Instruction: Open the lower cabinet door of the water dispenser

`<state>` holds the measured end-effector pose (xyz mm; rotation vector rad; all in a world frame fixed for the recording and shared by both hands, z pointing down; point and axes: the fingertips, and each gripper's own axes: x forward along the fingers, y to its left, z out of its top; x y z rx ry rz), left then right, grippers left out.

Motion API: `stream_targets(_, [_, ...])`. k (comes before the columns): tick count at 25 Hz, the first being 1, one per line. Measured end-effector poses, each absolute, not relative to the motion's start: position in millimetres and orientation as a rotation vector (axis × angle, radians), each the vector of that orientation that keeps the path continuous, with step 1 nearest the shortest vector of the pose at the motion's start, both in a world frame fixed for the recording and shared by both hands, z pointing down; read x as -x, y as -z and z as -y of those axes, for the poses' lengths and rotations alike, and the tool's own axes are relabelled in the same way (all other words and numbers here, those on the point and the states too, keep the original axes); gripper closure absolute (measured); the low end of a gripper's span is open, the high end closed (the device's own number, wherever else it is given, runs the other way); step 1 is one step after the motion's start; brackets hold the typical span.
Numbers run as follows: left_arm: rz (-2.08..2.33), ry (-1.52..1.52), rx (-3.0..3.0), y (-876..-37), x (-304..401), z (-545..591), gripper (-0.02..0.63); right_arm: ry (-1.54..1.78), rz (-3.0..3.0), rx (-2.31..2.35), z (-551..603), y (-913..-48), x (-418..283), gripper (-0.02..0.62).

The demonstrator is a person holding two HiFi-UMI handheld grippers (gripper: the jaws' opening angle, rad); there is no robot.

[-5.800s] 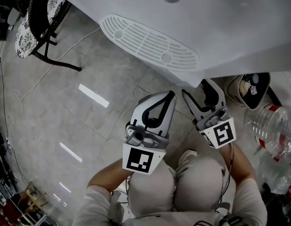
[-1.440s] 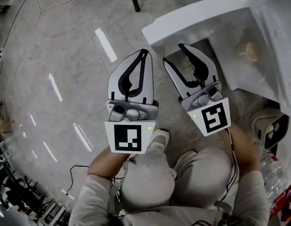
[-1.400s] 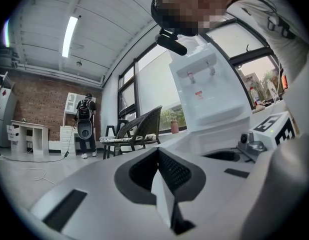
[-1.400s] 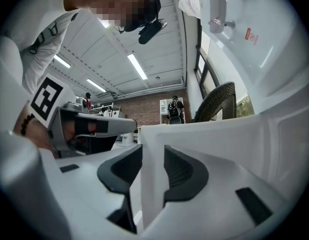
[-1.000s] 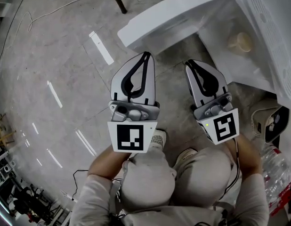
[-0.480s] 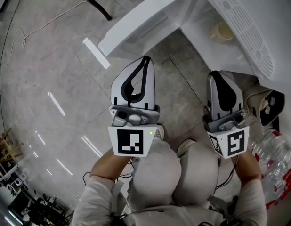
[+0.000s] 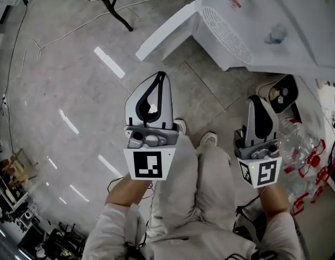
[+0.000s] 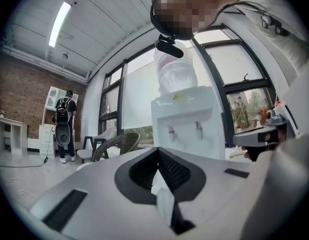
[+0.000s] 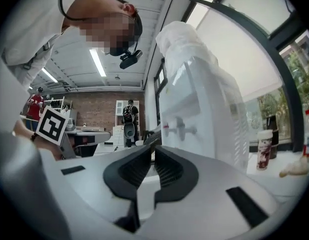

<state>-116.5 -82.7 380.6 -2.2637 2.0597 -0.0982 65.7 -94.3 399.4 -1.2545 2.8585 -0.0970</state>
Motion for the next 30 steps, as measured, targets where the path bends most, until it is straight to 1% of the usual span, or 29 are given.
stream_targets(4, [-2.034,0.087,2.281,-271.9,107.3,71.4,0.6,0.05,-2.822,1.335,82.0,-293.1,-81.9,0.563])
stream_targets(9, [-2.034,0.06,2.303,-146.0,97.5,59.5,0.601,0.038,-2.738,1.48,77.2,-170.4,-119.8,0.563])
stream_targets(15, [-2.017,0.058,2.316,-28.4,85.8,47.7,0.6,-0.013,-2.679,1.59,70.4,-52.0,-161.7,0.563])
stream_targets(17, [-2.007,0.046,2.314,4.3,82.2,44.0,0.6,-0.033,-2.665,1.618,65.7,-19.8,-171.9,0.563])
stream_targets(21, [-1.995,0.026,2.267,61.4,80.2,37.5,0.6,0.026,-2.605,1.657,56.2,35.1,-193.4,0.563])
stream_targets(26, [-2.0,0.011,2.268,101.7,74.1,28.5,0.601,0.066,-2.559,1.697,32.0,76.1,-222.2,0.563])
stream_targets(30, [-1.95,0.011,2.31,115.5,61.4,19.1,0.6,0.074,-2.532,1.744,16.6,92.8,-242.2,0.568])
